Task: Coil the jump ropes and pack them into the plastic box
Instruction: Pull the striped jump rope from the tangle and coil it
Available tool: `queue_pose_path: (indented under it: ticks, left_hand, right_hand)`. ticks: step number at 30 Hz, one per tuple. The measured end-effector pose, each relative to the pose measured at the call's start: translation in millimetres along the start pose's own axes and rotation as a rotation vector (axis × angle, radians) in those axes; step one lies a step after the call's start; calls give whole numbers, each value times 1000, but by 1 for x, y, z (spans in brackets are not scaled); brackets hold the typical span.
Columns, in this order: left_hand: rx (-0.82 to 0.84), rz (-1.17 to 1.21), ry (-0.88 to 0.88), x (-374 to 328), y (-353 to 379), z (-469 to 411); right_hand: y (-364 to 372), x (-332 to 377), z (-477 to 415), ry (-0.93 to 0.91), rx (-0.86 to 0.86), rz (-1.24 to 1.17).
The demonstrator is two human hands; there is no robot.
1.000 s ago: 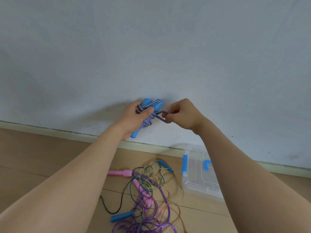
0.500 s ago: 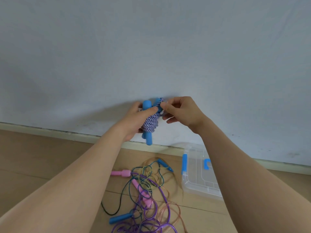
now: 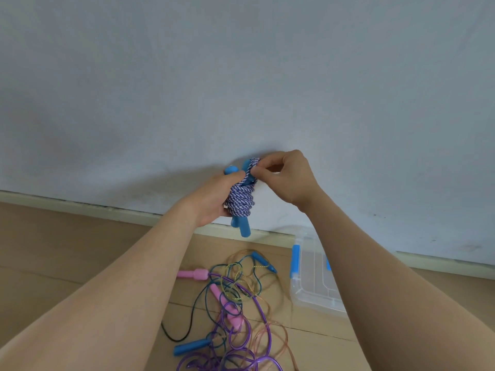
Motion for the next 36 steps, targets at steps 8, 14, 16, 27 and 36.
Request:
queue_pose_path:
  ticks: [8, 14, 16, 27, 36]
  left_hand:
    - [27, -115, 21, 0, -6, 4]
    - [-35, -183, 72, -2, -18, 3]
    - [-51, -204, 104, -5, -19, 2]
    - [-112, -451, 424, -28, -18, 6]
    - [-26, -287, 380, -32, -11, 13]
  right_hand:
    - [6, -4, 7, 215, 152, -255]
    - [11, -8, 12, 254, 242, -260]
    - [10, -6, 9, 203, 205, -232]
    - [7, -1, 9, -6, 216, 164]
    - [26, 22, 23, -208, 333, 338]
Point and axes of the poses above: each hand's wrist, its own z-axis away from the middle knuckle, its own y-axis out of the palm, x = y × z, the point moved 10 cm from there along -z, towards the middle knuckle, and after that the axes turned 14 degrees about -x, right-handed, at the moved point
